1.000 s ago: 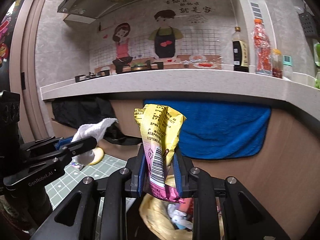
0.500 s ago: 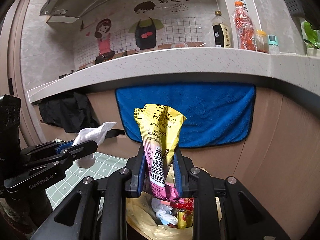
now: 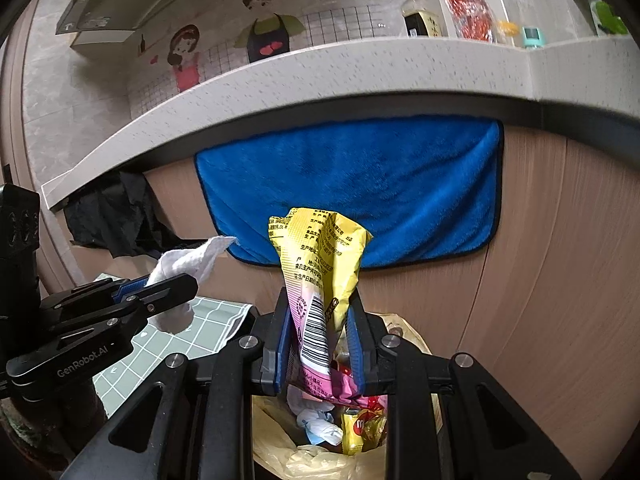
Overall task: Collect trash
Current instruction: 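Carry the tissue and wrapper over the bin and open both tools, then move both tools back to the table toward the Kleenex pack and sponge pad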
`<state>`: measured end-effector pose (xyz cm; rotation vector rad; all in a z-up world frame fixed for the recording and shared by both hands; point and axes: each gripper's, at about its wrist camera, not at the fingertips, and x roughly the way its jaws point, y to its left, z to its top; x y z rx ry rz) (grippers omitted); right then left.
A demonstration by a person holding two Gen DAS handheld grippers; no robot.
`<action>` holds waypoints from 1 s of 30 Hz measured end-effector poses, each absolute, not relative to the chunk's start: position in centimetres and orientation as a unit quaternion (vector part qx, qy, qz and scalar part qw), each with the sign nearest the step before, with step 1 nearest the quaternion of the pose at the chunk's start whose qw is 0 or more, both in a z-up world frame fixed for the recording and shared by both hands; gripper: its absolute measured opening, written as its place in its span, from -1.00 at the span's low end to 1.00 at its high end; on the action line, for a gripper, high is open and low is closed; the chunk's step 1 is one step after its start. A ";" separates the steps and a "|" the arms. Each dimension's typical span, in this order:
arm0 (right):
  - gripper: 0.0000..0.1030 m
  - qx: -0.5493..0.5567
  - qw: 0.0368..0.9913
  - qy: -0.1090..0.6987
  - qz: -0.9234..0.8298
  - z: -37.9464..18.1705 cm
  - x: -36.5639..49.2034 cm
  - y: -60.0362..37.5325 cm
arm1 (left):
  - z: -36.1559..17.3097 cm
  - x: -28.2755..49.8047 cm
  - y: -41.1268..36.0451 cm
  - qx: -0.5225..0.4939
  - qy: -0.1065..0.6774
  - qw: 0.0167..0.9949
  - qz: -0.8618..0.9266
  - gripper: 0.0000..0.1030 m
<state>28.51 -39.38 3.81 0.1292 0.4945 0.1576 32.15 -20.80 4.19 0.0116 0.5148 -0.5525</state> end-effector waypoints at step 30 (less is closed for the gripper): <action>-0.04 0.134 0.941 0.308 0.040 -0.2 30.9 -39.1 | 0.8 36.4 -8.8 -0.021 0.321 0.920 -0.222 0.14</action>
